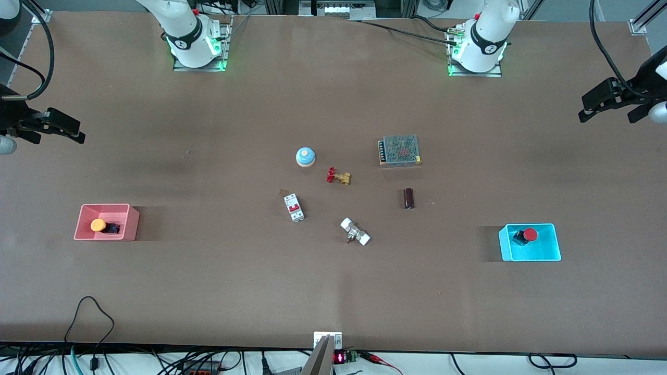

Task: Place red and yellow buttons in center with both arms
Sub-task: 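Reach the right gripper to the yellow button while the left gripper reaches the red button, then close the right gripper on the yellow button while the left gripper grips the red button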

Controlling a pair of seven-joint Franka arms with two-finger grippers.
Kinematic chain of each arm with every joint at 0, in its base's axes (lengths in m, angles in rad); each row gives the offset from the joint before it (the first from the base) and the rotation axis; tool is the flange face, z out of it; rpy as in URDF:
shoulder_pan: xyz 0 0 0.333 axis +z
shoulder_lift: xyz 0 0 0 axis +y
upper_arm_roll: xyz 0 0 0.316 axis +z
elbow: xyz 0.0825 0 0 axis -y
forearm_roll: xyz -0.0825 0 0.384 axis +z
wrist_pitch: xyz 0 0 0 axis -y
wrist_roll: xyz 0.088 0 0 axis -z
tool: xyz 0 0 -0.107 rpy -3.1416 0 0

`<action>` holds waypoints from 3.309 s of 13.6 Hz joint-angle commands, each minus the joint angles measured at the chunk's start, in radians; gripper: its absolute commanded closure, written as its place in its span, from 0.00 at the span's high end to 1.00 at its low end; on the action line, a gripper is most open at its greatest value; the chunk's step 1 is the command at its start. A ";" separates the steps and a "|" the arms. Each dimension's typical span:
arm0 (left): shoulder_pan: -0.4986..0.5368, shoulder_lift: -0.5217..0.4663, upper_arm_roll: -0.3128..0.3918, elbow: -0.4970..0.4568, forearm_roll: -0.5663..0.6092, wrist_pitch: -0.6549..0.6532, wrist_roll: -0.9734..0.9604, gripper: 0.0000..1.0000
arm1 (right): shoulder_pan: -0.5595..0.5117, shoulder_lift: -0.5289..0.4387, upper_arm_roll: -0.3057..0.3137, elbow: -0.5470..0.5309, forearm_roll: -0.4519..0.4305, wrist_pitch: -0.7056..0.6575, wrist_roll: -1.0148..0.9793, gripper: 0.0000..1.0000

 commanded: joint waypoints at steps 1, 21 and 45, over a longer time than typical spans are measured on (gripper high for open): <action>-0.003 0.007 -0.002 0.028 0.004 -0.028 -0.013 1.00 | 0.000 -0.031 -0.004 -0.024 -0.008 -0.006 0.013 1.00; 0.045 0.552 0.018 0.011 0.001 0.470 0.003 1.00 | -0.153 0.550 -0.012 0.019 0.001 0.586 -0.202 1.00; 0.072 0.729 0.012 0.019 -0.010 0.667 0.004 0.23 | -0.192 0.665 -0.001 0.030 0.086 0.661 -0.518 1.00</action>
